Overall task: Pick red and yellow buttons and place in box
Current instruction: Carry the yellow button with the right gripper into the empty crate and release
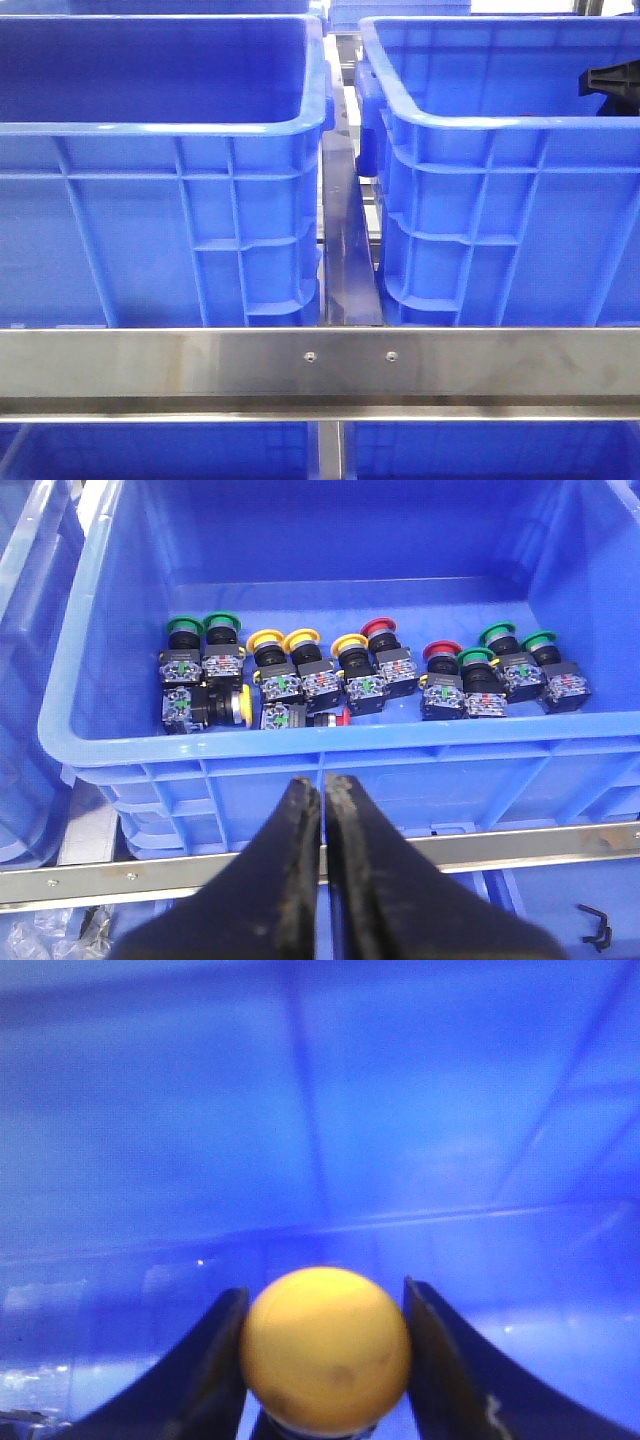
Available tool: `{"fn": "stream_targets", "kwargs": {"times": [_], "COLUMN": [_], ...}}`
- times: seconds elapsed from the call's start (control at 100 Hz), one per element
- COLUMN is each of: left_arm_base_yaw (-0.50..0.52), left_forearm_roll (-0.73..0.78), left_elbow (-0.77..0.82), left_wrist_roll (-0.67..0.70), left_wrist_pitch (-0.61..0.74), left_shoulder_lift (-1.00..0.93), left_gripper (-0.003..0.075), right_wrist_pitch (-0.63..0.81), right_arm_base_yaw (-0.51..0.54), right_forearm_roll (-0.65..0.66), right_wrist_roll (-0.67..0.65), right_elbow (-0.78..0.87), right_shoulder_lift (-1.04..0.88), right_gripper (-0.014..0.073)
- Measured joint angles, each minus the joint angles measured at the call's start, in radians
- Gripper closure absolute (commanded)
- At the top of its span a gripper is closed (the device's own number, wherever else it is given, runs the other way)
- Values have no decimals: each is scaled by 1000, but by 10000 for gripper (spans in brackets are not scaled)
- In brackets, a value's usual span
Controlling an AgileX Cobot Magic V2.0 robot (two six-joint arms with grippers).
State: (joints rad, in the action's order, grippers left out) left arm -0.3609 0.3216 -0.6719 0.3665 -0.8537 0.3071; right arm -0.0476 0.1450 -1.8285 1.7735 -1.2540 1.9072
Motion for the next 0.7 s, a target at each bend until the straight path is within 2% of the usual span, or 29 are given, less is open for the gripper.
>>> {"fn": "stream_targets", "kwargs": {"times": [0.2, 0.29, 0.5, 0.7], "left_arm_base_yaw": [0, 0, 0, 0], "left_forearm_roll": [0, 0, 0, 0], "left_elbow": [0, 0, 0, 0], "left_wrist_roll": [0, 0, 0, 0], "left_wrist_pitch": [0, 0, 0, 0], "left_shoulder_lift": [0, 0, 0, 0], "left_gripper": [739, 739, 739, 739], "right_wrist_pitch": [-16, -20, -22, 5], "right_arm_base_yaw": [0, 0, 0, 0], "right_forearm_roll": [-2, -2, -2, -2], "right_wrist_roll": [1, 3, 5, 5], "right_elbow": [0, 0, 2, 11], "right_shoulder_lift": [2, 4, -11, -116], "right_gripper": [101, 35, 20, 20]}}
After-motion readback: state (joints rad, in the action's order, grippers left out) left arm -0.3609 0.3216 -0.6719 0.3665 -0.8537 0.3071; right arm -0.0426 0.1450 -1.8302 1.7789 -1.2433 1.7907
